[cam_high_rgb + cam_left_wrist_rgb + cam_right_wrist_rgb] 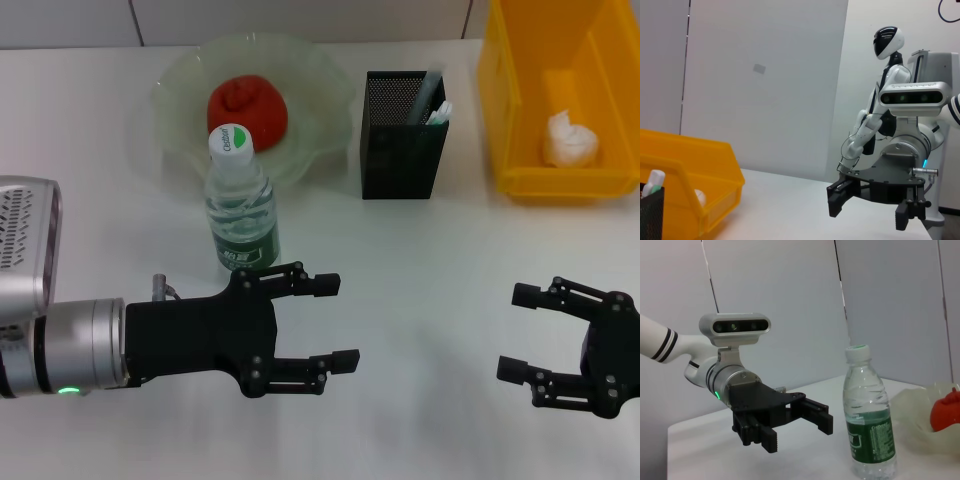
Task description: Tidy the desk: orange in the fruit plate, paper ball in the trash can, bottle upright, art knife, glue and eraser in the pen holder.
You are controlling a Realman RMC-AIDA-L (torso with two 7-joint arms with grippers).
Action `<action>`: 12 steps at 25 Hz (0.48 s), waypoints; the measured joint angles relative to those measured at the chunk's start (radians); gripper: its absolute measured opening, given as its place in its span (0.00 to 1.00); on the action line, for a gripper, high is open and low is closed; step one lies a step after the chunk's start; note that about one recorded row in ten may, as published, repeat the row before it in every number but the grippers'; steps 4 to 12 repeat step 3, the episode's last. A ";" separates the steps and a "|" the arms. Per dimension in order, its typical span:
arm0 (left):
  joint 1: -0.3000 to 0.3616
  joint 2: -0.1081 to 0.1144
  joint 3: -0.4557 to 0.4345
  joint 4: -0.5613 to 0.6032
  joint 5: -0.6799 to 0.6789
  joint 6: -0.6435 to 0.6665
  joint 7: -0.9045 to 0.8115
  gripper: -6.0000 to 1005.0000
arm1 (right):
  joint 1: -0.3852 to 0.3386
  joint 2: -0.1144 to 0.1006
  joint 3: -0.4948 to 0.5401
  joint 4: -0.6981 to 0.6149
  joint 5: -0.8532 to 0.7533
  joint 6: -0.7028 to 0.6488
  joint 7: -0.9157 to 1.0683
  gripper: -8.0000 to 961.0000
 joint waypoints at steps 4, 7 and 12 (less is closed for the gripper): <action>0.000 0.000 0.000 0.000 -0.004 -0.001 0.002 0.80 | 0.003 0.002 0.000 0.007 0.000 0.001 0.000 0.87; 0.000 0.000 0.000 0.000 -0.004 -0.001 0.002 0.80 | 0.003 0.002 0.000 0.007 0.000 0.001 0.000 0.87; 0.000 0.000 0.000 0.000 -0.004 -0.001 0.002 0.80 | 0.003 0.002 0.000 0.007 0.000 0.001 0.000 0.87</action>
